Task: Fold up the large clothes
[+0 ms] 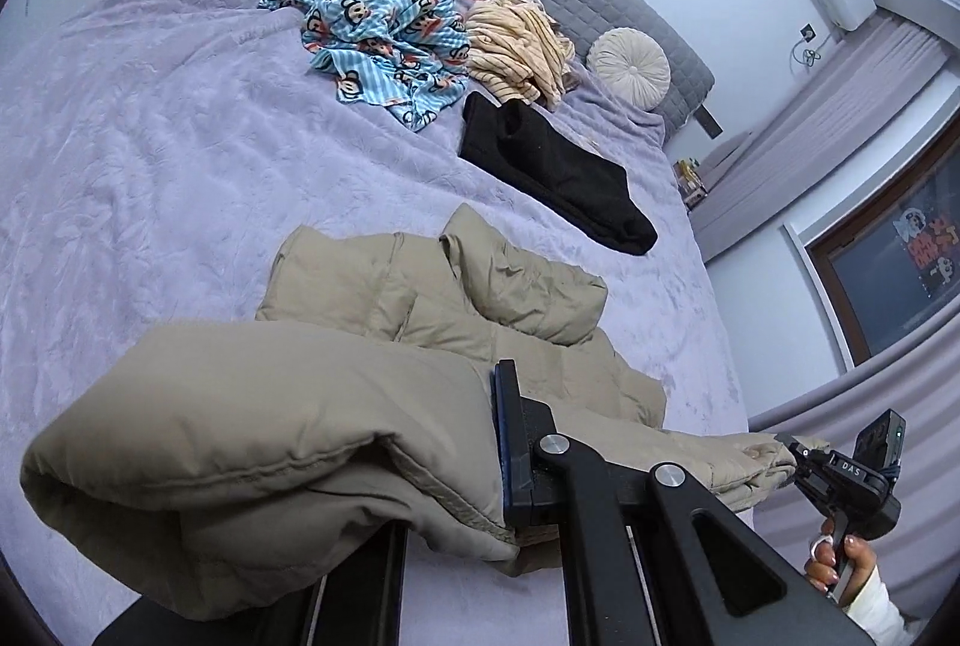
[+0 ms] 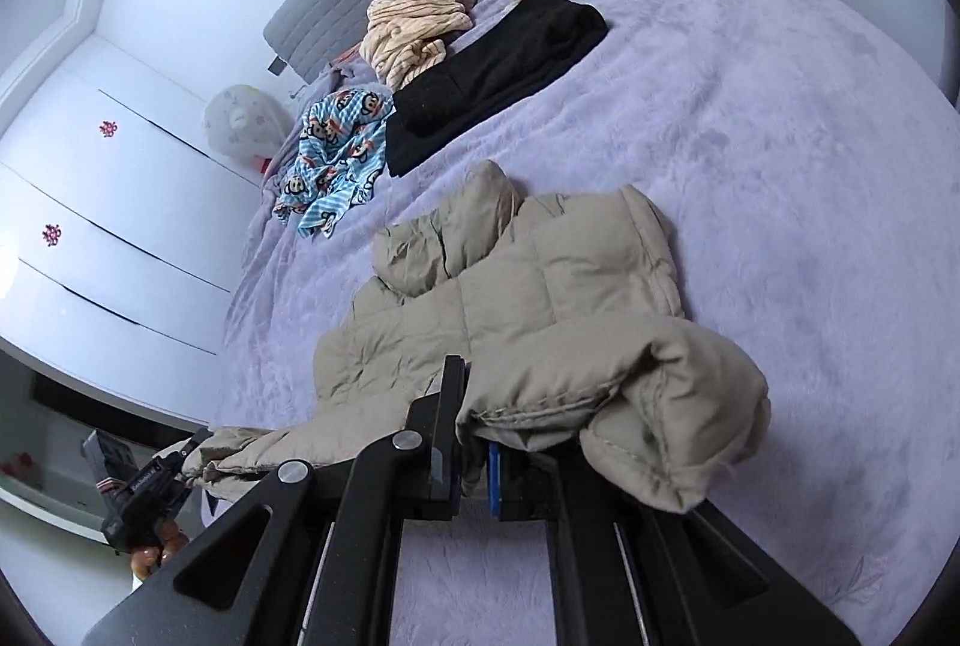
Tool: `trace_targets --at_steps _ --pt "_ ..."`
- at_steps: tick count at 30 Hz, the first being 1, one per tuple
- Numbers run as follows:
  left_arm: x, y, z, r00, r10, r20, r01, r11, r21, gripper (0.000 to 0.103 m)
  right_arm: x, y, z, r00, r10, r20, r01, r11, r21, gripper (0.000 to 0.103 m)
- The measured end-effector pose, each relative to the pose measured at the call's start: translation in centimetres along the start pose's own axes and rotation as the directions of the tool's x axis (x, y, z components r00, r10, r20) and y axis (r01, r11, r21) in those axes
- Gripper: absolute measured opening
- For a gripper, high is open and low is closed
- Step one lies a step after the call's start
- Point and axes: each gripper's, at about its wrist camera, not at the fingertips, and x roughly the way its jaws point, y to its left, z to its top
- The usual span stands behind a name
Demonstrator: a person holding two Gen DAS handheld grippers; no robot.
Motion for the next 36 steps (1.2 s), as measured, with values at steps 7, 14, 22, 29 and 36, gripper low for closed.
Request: trace_targets --at_steps 7,14,22,29,36 --pt "6.5 0.5 5.7 0.996 0.009 -0.087 -0.002 0.997 0.075 0.009 4.2 1.3 4.8 0.998 -0.050 0.036 0.052 0.997 -0.051 0.006" --pt "14.7 2.5 8.7 0.979 0.055 -0.198 -0.033 0.993 0.111 0.009 10.0 0.2 8.2 0.996 -0.090 0.027 0.090 0.996 0.009 0.006" --pt "24.3 5.6 8.4 0.954 0.148 -0.262 -0.126 0.987 0.099 0.010 19.1 -5.0 9.7 0.986 -0.154 -0.056 0.161 0.978 0.136 0.006" --pt "24.8 5.9 8.1 0.962 0.142 -0.235 -0.119 0.987 0.107 0.016 23.5 -7.9 9.3 0.985 -0.141 -0.095 0.158 0.965 0.207 0.007" --pt "18.7 4.0 8.4 0.983 0.155 -0.095 -0.132 0.968 0.213 0.081 21.3 -6.0 9.9 0.991 -0.083 -0.106 0.098 0.984 0.151 0.076"
